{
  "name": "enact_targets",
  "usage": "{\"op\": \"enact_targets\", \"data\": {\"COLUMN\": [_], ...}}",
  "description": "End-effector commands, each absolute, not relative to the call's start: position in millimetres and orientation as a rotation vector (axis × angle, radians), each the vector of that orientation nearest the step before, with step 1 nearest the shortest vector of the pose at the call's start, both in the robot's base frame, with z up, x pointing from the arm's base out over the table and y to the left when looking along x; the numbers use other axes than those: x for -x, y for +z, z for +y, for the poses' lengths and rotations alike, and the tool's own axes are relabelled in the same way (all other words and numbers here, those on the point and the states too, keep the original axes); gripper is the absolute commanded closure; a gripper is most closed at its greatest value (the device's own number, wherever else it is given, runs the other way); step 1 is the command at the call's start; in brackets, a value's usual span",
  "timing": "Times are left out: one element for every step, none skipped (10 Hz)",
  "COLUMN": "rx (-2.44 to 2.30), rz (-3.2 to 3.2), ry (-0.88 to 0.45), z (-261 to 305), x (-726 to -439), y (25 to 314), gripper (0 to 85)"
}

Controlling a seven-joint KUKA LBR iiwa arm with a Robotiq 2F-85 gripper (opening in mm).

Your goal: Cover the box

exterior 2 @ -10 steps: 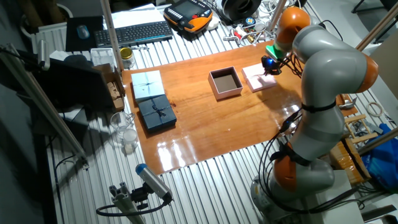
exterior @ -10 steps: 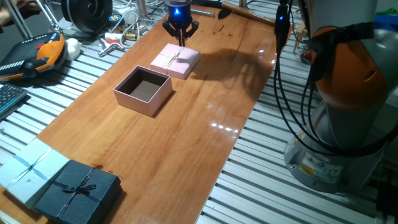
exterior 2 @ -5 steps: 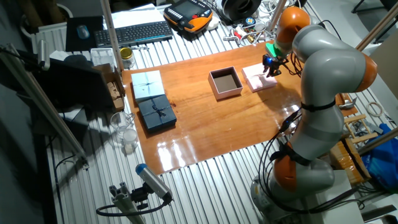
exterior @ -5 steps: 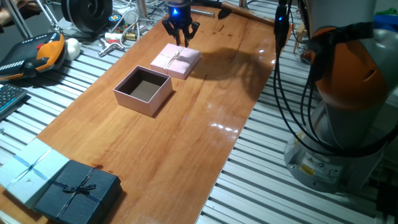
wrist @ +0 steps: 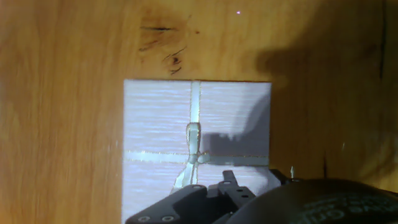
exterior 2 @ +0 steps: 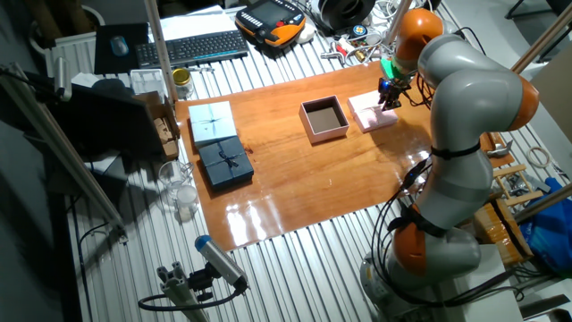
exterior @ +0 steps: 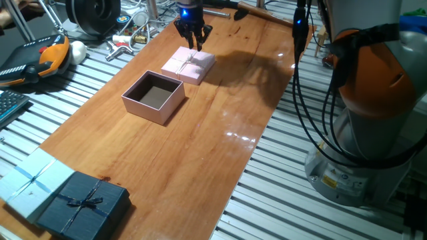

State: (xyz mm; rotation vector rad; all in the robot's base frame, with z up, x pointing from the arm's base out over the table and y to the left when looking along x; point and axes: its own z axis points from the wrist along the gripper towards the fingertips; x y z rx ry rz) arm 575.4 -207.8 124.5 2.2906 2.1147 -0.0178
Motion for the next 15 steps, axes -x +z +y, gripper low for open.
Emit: {"op": "enact_targets", "data": {"rx": [-2.602, -2.604, -2.591, -2.576, -2.561, -2.551, -2.54, -2.522, -2.505, -2.473, -2.464, -2.469, -2.472, -2.474, -2.474], "rz": [1.725, 1.727, 1.744, 1.754, 1.778, 1.798, 1.822, 1.845, 1.865, 1.907, 1.927, 1.925, 1.921, 1.917, 1.917], "ry": [-0.019, -0.011, 0.004, 0.015, 0.016, 0.013, 0.004, 0.003, 0.01, 0.011, 0.015, 0.018, 0.018, 0.02, 0.023], "z": [-208.2, -208.3, -208.3, -208.6, -208.7, -208.6, -208.5, -208.2, -208.1, -208.1, -207.9, -207.9, -207.6, -206.9, -206.1], "x": [-576.3, -577.6, -580.2, -582.4, -583.7, -584.1, -584.1, -584.3, -584.9, -585.0, -585.2, -585.2, -585.8, -587.5, -589.3], "y": [124.0, 122.8, 120.3, 117.8, 115.7, 114.8, 114.8, 114.3, 114.0, 114.2, 113.8, 113.2, 112.3, 110.1, 107.2], "gripper": [51.0, 51.0, 51.0, 51.0, 51.0, 51.0, 51.0, 51.0, 34.0, 34.0, 34.0, 34.0, 34.0, 51.0, 51.0]}}
